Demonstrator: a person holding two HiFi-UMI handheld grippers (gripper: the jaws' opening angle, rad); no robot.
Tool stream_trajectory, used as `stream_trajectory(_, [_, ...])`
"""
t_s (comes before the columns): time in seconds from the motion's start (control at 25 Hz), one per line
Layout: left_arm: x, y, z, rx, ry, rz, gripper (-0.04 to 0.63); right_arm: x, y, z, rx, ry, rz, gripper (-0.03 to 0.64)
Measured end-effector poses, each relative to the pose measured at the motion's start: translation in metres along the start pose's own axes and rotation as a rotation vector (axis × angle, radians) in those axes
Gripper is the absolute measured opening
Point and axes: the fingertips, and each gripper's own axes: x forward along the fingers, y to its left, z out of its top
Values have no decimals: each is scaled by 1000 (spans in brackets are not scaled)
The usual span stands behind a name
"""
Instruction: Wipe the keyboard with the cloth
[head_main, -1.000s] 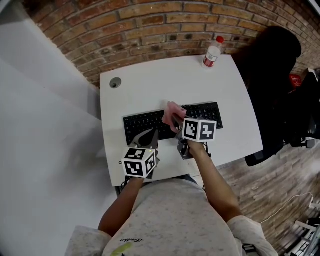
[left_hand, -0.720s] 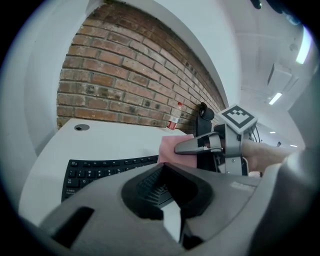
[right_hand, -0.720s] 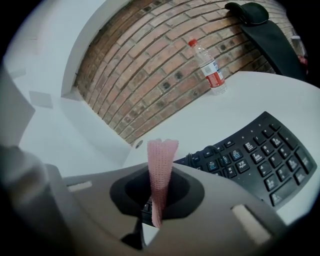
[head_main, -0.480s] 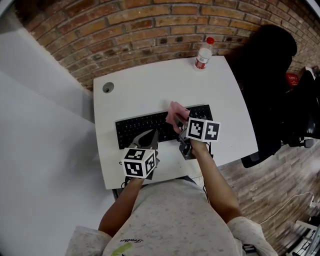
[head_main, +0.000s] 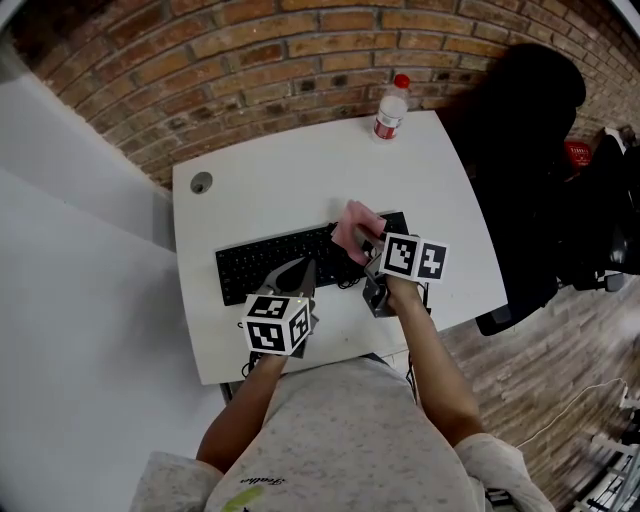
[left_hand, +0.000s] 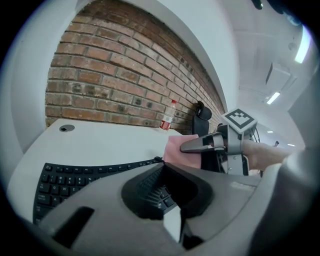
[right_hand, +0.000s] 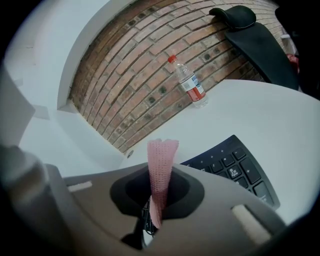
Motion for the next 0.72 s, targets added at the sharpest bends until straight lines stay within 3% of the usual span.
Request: stream_trajectory(0.72, [31,-24,-1,-4,13,0,-4,-23,-73,15,39,-4,-74,20])
